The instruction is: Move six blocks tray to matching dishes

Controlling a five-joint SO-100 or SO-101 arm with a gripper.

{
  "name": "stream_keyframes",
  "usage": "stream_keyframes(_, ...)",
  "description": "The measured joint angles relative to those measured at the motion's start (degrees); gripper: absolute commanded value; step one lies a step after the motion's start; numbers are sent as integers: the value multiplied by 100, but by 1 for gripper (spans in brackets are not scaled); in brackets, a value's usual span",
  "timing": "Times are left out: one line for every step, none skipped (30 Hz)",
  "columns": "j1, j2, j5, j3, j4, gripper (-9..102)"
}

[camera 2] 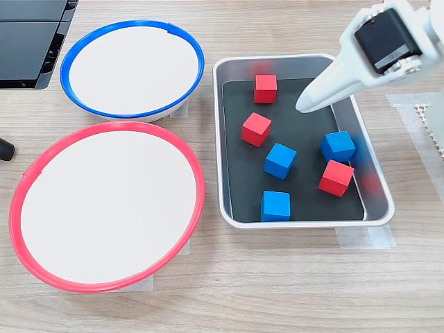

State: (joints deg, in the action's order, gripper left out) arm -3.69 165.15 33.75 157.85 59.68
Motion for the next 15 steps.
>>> stream_keyframes(105, -703, 149, -404, 132, 3)
stream_keyframes(185, -1072, 229, -668, 220, 7)
stream_keyframes(290, -1529, 237, -1002, 299, 9)
stream_keyframes(396, -2021, 308, -1318, 378, 12)
stream_keyframes(466, -2479, 413, -1591, 431, 15)
stream_keyframes(510, -2918, 431, -1837, 466, 18)
stream_keyframes(563, -3489, 545, -2118, 483, 20)
stream_keyframes(615, -3700, 606, -2224, 466, 21)
stream_keyframes(686, -4069, 747, -2373, 448, 20)
stream_keyframes(747, -4368, 914, -2487, 369, 19)
stream_keyframes(782, -4632, 1134, -2558, 413, 18)
stream_keyframes(782, -4834, 1354, -2602, 396, 18)
stream_keyframes(765, -5177, 1600, -2646, 255, 18)
stream_keyframes(765, -5265, 1661, -2646, 220, 17)
stream_keyframes(765, -5423, 1740, -2646, 123, 17)
